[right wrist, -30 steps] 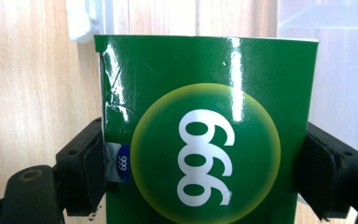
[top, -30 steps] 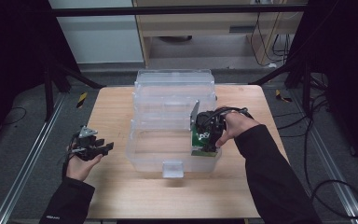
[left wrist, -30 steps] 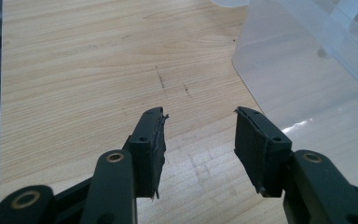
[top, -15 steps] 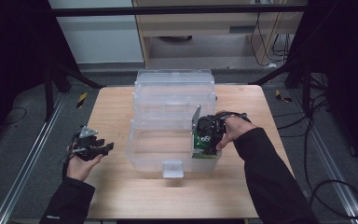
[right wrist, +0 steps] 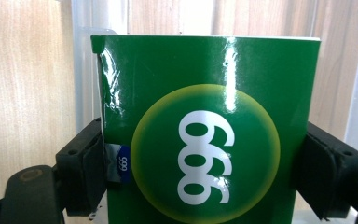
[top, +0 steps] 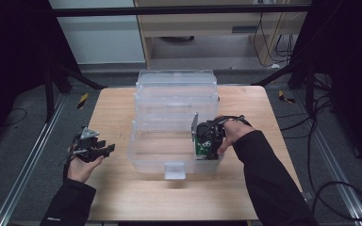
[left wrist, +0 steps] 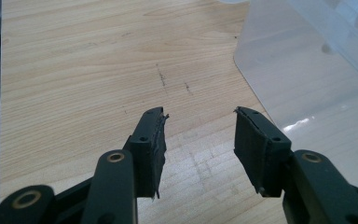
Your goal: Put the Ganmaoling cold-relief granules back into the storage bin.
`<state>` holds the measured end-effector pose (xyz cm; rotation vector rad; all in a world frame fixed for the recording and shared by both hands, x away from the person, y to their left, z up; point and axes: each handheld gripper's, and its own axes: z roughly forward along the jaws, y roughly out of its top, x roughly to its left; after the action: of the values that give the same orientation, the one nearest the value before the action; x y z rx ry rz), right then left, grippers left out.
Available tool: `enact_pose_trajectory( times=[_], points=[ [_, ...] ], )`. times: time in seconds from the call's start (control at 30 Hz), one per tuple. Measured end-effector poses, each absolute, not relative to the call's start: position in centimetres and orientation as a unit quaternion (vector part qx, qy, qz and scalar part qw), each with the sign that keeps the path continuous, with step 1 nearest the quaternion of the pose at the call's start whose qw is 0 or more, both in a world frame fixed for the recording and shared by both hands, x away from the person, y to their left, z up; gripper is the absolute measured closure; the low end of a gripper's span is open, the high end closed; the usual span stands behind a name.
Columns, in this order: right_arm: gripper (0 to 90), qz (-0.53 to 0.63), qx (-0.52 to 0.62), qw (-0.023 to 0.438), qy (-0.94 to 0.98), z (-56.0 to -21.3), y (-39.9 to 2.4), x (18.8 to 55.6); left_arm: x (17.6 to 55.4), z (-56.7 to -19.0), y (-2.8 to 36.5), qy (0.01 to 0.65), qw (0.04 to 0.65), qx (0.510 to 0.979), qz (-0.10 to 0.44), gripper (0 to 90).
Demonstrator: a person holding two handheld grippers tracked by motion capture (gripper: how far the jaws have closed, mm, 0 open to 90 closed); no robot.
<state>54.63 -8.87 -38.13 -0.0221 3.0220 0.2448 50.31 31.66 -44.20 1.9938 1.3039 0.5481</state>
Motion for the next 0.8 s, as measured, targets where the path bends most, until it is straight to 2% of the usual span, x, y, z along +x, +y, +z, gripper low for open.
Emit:
enact_pose_trajectory(
  times=[0.8],
  points=[
    [16.3,0.112,0.037,0.067,0.991,-38.04,-9.72,54.22,50.28,-44.1,31.65,0.5,0.342,0.767,0.211,52.0]
  ],
)
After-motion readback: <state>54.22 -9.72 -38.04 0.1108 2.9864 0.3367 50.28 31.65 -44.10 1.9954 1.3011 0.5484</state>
